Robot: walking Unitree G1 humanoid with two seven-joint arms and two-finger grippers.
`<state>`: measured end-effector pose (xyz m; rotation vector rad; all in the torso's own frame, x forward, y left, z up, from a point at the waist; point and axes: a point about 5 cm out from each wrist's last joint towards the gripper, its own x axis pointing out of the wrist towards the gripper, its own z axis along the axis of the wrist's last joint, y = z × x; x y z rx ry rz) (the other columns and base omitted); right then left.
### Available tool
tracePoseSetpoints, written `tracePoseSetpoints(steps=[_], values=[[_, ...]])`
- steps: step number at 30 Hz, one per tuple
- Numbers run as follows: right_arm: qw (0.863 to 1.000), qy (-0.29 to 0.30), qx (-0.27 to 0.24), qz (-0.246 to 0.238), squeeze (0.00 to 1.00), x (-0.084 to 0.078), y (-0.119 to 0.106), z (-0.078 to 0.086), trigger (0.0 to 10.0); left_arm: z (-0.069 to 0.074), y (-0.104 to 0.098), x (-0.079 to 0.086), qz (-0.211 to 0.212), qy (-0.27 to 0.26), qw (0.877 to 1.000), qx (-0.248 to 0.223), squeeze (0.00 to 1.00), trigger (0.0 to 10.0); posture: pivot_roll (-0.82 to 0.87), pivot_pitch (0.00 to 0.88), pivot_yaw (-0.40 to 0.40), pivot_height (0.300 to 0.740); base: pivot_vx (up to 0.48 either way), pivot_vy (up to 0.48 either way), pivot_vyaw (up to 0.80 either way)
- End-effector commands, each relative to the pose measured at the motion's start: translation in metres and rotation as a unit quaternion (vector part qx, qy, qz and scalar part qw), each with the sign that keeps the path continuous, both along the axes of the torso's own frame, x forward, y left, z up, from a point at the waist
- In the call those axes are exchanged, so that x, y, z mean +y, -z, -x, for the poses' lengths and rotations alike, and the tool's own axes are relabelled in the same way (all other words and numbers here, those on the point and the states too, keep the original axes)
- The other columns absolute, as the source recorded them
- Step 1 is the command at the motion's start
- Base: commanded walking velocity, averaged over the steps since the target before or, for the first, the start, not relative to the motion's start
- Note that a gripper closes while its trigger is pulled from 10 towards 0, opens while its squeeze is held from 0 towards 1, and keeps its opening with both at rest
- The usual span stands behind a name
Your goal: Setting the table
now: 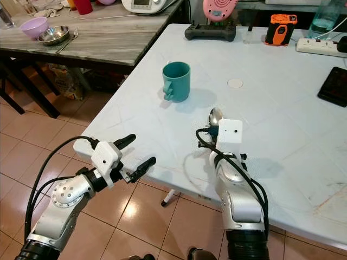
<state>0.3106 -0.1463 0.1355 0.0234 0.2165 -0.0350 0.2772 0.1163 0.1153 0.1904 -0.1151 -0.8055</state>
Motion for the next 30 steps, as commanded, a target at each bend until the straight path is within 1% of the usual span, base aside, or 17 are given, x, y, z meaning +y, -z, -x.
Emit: tracePoseSetpoints(steps=[1,10,12,14,15,17,18,20,23,24,25,26,27,28,29,30], values=[[0.997,0.006,0.078,-0.006,0.0,-0.002,0.031,0.009,0.0,0.003,0.0,0.001,-0.003,0.008,1.0,0.003,0.0,10.0,-0.25,0.164,0.111,0.74,0.0,0.0,0.0],[0.996,0.006,0.093,-0.003,0.0,-0.007,0.038,0.011,0.0,0.003,0.002,-0.002,-0.001,0.019,1.0,0.008,0.0,10.0,-0.26,0.161,0.109,0.74,0.0,0.0,0.0],[0.995,0.007,0.096,-0.005,0.0,-0.008,0.039,0.011,0.0,0.004,0.002,-0.002,-0.001,0.02,1.0,0.009,0.0,10.0,-0.26,0.161,0.109,0.74,0.0,0.0,0.0],[0.996,0.009,0.088,-0.022,0.0,-0.007,0.037,0.011,0.0,0.003,0.002,-0.002,-0.001,0.021,1.0,0.009,0.0,10.0,-0.26,0.159,0.108,0.74,0.0,0.0,0.0],[0.997,0.009,0.066,-0.033,0.0,-0.006,0.031,0.009,0.0,0.002,0.003,-0.002,-0.003,0.014,1.0,0.009,0.0,10.0,-0.26,0.158,0.107,0.74,0.0,0.0,0.0],[0.998,0.008,0.044,-0.04,0.0,-0.006,0.024,0.008,0.0,0.001,0.003,-0.001,-0.005,0.005,1.0,0.009,0.0,10.0,-0.26,0.158,0.106,0.74,0.0,0.0,0.0],[0.999,0.008,0.023,-0.041,0.0,-0.006,0.018,0.008,0.0,-0.002,0.002,0.001,-0.006,-0.012,1.0,0.009,0.0,10.0,-0.26,0.158,0.106,0.74,0.0,0.0,0.0],[0.999,0.017,-0.028,-0.042,0.0,-0.009,0.004,0.009,0.0,-0.011,0.001,0.008,-0.003,-0.061,0.998,0.0,0.0,10.0,-0.26,0.154,0.101,0.74,0.0,0.0,0.0],[0.997,0.025,-0.073,-0.031,0.0,-0.014,-0.007,0.013,0.0,-0.019,-0.002,0.016,0.013,-0.11,0.994,0.002,0.0,10.0,-0.26,0.15,0.098,0.74,0.0,0.0,0.0],[0.995,0.024,-0.09,-0.028,0.0,-0.015,-0.01,0.015,0.0,-0.022,-0.002,0.02,0.021,-0.127,0.992,0.003,0.0,10.0,-0.26,0.15,0.098,0.74,0.0,0.0,0.0],[0.995,0.024,-0.095,-0.028,0.0,-0.016,-0.011,0.017,0.0,-0.023,-0.003,0.021,0.028,-0.136,0.99,0.004,0.0,10.0,-0.26,0.149,0.098,0.74,0.0,0.0,0.0],[0.993,0.018,-0.116,-0.019,0.0,-0.016,-0.015,0.02,0.1,-0.027,-0.004,0.026,0.058,-0.163,0.985,0.019,0.0,10.0,-0.26,0.147,0.097,0.74,0.0,0.0,0.0],[0.991,0.014,-0.129,-0.018,0.0,-0.016,-0.018,0.022,0.1,-0.029,-0.004,0.028,0.073,-0.176,0.981,0.027,0.0,10.0,-0.26,0.147,0.097,0.74,0.0,0.0,0.0],[0.991,0.014,-0.134,-0.014,0.0,-0.016,-0.019,0.024,8.5,-0.031,-0.004,0.029,0.092,-0.189,0.977,0.036,0.0,10.0,-0.26,0.147,0.097,0.74,0.0,0.0,0.0],[0.99,0.015,-0.136,-0.01,0.0,-0.016,-0.019,0.024,8.5,-0.032,-0.004,0.03,0.105,-0.199,0.974,0.042,0.0,10.0,-0.27,0.146,0.097,0.74,0.0,0.0,0.0],[0.99,0.019,-0.139,-0.009,0.0,-0.017,-0.02,0.026,10.0,-0.035,-0.005,0.031,0.127,-0.214,0.967,0.049,0.0,10.0,-0.27,0.143,0.096,0.74,0.0,0.0,0.0]])
